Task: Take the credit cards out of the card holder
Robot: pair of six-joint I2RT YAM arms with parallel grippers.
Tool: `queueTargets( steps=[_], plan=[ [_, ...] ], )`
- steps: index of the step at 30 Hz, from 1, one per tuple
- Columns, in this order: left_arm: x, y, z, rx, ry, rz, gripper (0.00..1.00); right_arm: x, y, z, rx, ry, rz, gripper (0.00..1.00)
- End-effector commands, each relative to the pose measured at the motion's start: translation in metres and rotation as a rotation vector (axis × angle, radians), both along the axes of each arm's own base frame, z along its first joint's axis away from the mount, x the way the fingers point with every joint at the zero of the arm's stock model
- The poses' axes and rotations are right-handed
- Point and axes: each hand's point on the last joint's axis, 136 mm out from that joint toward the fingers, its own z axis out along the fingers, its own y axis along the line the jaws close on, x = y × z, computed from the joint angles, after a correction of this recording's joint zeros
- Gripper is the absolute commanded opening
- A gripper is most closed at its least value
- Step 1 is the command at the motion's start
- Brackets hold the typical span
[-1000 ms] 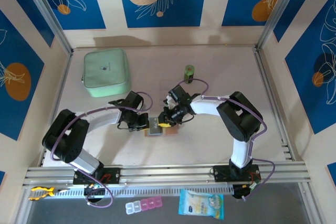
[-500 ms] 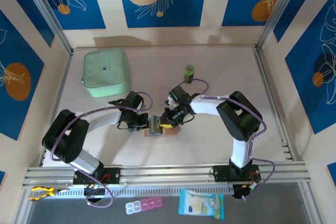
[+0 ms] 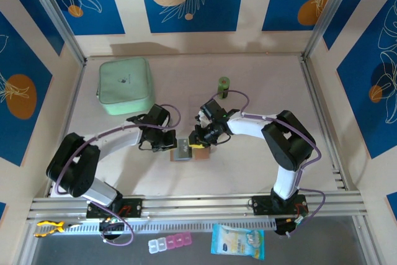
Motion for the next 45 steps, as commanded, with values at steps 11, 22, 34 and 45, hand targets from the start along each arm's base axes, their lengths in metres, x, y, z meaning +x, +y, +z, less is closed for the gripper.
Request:
queueTargets(
  steps=[11, 22, 34, 45],
  plan=[
    [-0.013, 0.003, -0.027, 0.077, 0.058, -0.038, 0.00, -0.008, -0.002, -0.006, 0.087, 0.066, 0.005, 0.23],
    [-0.017, 0.007, -0.035, 0.094, 0.075, -0.036, 0.00, -0.008, -0.003, -0.018, 0.084, 0.110, 0.000, 0.22],
    [-0.017, 0.006, -0.035, 0.095, 0.077, -0.036, 0.00, -0.009, 0.006, -0.018, 0.142, 0.137, 0.024, 0.20],
    [-0.018, 0.008, -0.036, 0.102, 0.082, -0.034, 0.00, -0.006, -0.010, -0.018, 0.123, 0.118, -0.020, 0.11]
  ],
)
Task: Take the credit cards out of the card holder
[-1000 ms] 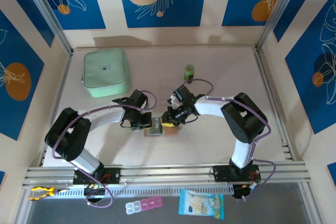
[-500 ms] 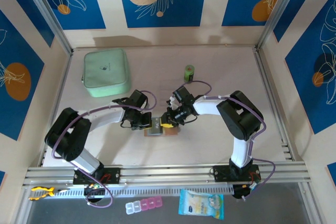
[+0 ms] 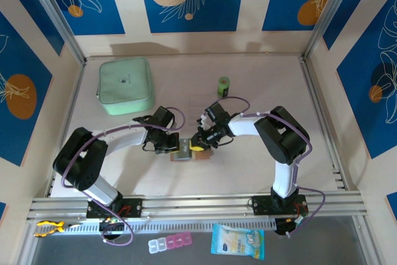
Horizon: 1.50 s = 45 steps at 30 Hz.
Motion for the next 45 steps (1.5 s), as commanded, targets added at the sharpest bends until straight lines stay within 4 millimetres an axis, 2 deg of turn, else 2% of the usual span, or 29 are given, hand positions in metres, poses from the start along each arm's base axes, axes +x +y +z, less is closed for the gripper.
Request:
queueTargets(
  steps=[1, 15, 29, 34, 45],
  plan=[
    [-0.013, 0.013, -0.018, 0.073, 0.048, -0.011, 0.00, -0.003, -0.012, 0.003, -0.010, 0.012, -0.021, 0.11],
    [-0.013, 0.013, -0.018, 0.074, 0.047, -0.010, 0.00, -0.005, -0.043, 0.011, -0.095, -0.018, 0.000, 0.10],
    [-0.013, 0.014, -0.017, 0.073, 0.042, -0.006, 0.00, 0.000, -0.048, 0.018, -0.146, -0.067, 0.009, 0.10],
    [-0.011, 0.012, -0.015, 0.063, 0.039, -0.006, 0.00, 0.000, -0.041, 0.019, -0.111, -0.048, 0.000, 0.12],
    [0.002, -0.014, 0.020, -0.038, -0.010, -0.038, 0.00, -0.005, -0.033, 0.010, -0.091, 0.009, -0.024, 0.19]
  ],
)
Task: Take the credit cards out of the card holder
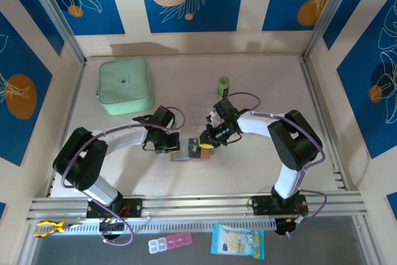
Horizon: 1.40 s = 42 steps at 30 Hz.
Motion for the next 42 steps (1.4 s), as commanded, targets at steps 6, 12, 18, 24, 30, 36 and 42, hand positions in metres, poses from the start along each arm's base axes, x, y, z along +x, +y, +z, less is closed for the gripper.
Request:
queueTargets(
  steps=[6, 12, 18, 24, 30, 36, 42],
  plan=[
    [0.001, -0.030, 0.020, -0.053, -0.011, -0.066, 0.00, -0.007, 0.002, -0.009, -0.004, 0.057, -0.010, 0.21],
    [-0.001, -0.045, 0.013, -0.057, 0.008, -0.098, 0.00, -0.007, 0.000, -0.007, -0.010, 0.050, -0.015, 0.22],
    [-0.003, -0.040, -0.003, -0.006, 0.024, -0.099, 0.00, -0.007, -0.003, -0.007, -0.023, 0.044, -0.027, 0.24],
    [-0.007, -0.032, -0.012, 0.033, 0.042, -0.099, 0.00, -0.009, -0.004, -0.015, -0.032, 0.064, -0.028, 0.26],
    [-0.009, -0.030, -0.015, 0.044, 0.048, -0.098, 0.00, -0.010, 0.005, -0.009, 0.036, 0.066, -0.019, 0.24],
    [-0.010, -0.029, -0.016, 0.047, 0.049, -0.096, 0.00, -0.008, 0.011, 0.002, 0.086, 0.057, -0.023, 0.19],
    [-0.009, -0.029, -0.013, 0.040, 0.040, -0.094, 0.00, -0.008, 0.010, 0.004, 0.083, 0.052, -0.029, 0.14]
  ],
)
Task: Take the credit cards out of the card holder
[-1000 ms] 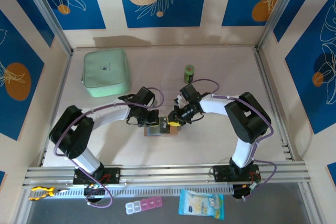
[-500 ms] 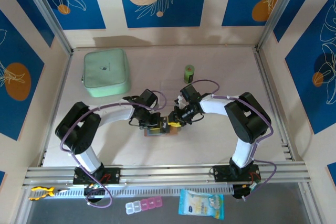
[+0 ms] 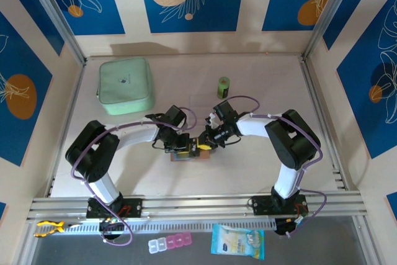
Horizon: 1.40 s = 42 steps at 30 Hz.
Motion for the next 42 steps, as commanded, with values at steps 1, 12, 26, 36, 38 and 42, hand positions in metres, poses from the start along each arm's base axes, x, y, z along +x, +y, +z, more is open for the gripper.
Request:
queueTargets(
  steps=[1, 12, 26, 36, 38, 42],
  plan=[
    [-0.004, 0.007, -0.006, 0.041, 0.005, -0.004, 0.00, -0.005, 0.001, 0.007, 0.020, 0.002, 0.004, 0.12],
    [0.009, 0.008, 0.031, -0.029, -0.089, 0.051, 0.00, -0.001, -0.015, 0.032, -0.025, -0.095, 0.013, 0.05],
    [0.030, 0.056, 0.062, -0.067, -0.171, 0.172, 0.00, 0.034, -0.058, 0.075, -0.283, -0.541, 0.392, 0.00],
    [0.023, 0.076, 0.059, -0.094, -0.166, 0.206, 0.01, 0.072, -0.067, 0.106, -0.428, -0.955, 0.961, 0.00],
    [0.020, 0.080, 0.054, -0.088, -0.156, 0.213, 0.01, 0.080, -0.065, 0.108, -0.448, -0.989, 1.051, 0.00],
    [0.018, 0.085, 0.052, -0.091, -0.152, 0.227, 0.01, 0.102, -0.058, 0.111, -0.469, -1.003, 1.155, 0.00]
  ],
)
